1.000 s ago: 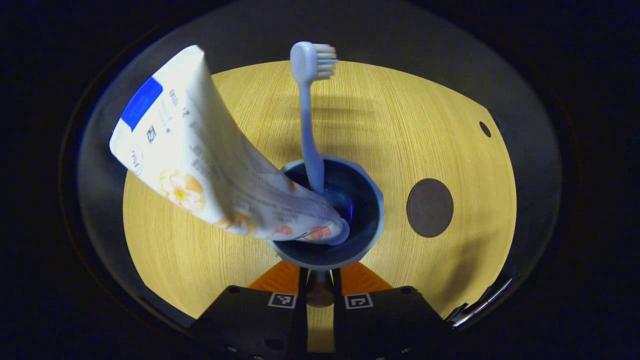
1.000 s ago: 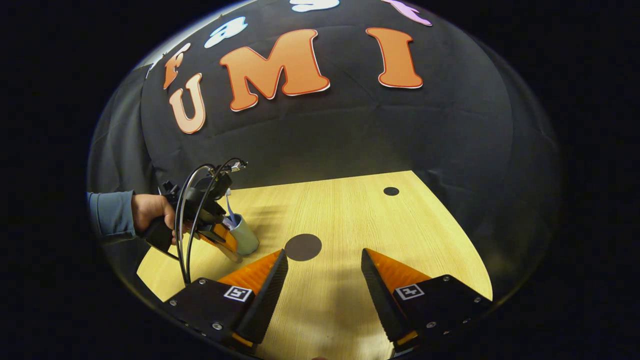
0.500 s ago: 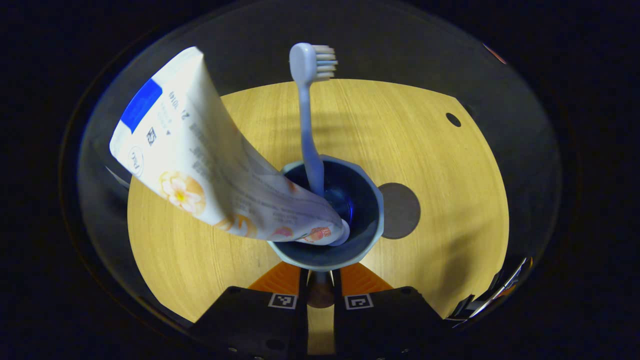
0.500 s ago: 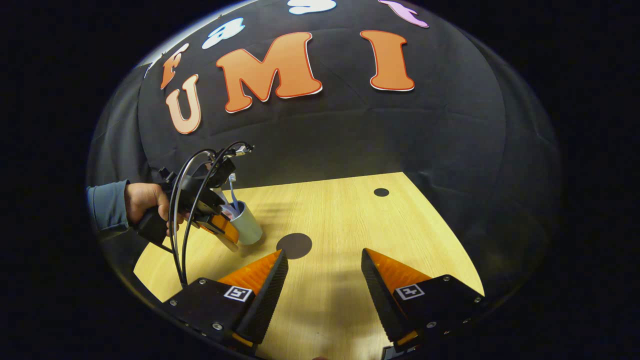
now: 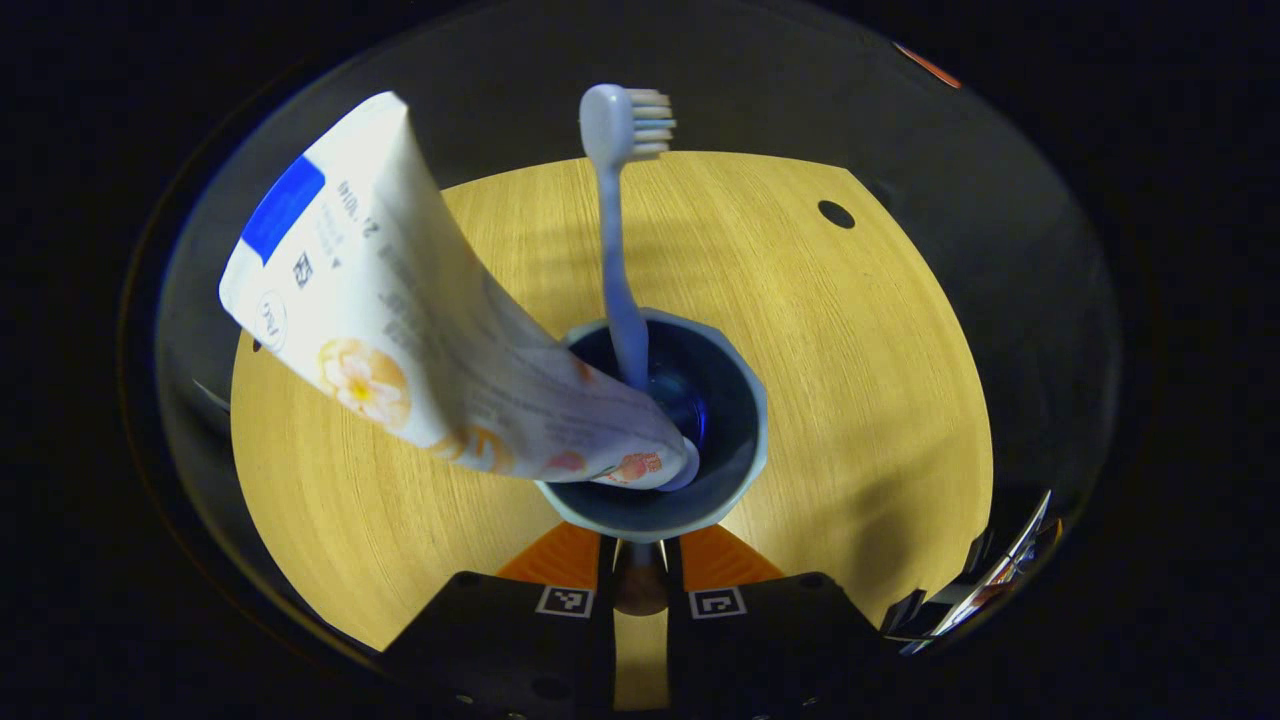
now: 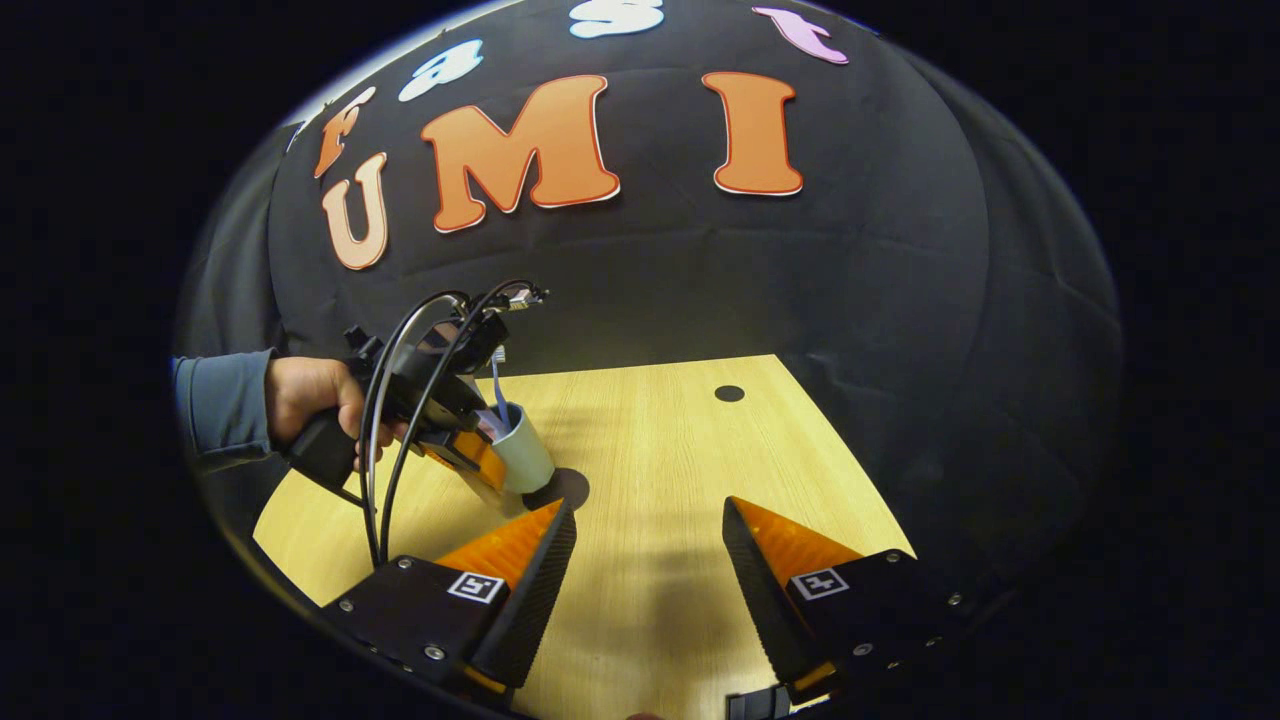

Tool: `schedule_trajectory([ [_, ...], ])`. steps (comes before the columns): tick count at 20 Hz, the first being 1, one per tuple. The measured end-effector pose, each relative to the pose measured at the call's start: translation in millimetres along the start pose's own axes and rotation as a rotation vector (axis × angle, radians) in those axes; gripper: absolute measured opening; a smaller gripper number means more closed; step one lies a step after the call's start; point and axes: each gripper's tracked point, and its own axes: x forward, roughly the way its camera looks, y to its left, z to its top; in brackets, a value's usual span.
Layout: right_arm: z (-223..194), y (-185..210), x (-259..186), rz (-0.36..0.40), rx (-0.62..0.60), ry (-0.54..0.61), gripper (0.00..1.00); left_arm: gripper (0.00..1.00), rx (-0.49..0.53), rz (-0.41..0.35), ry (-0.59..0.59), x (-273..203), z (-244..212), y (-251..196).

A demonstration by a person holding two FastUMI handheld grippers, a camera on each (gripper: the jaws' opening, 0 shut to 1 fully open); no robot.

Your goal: Put the toothbrush and toothpaste on the desktop into the cup, then pick up the cup and place it on the coaster on the desktop.

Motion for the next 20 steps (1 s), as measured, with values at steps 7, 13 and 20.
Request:
schedule_trajectory([
  [7, -5.8, -14.8, 1.1, -0.014, 0.018, 0.019, 0.89, 0.2, 0.02, 0.012, 0.047, 16.8, -7.4, -14.0],
  [13, -15.9, -18.1, -3.3, -0.003, 0.014, 0.05, 0.89, 0.2, 0.031, 0.022, 0.066, 34.3, -11.0, 0.2],
  [20, -18.8, -17.7, -7.1, 0.001, -0.023, 0.07, 0.89, 0.27, 0.061, 0.031, 0.037, 42.1, -4.0, 12.1],
])
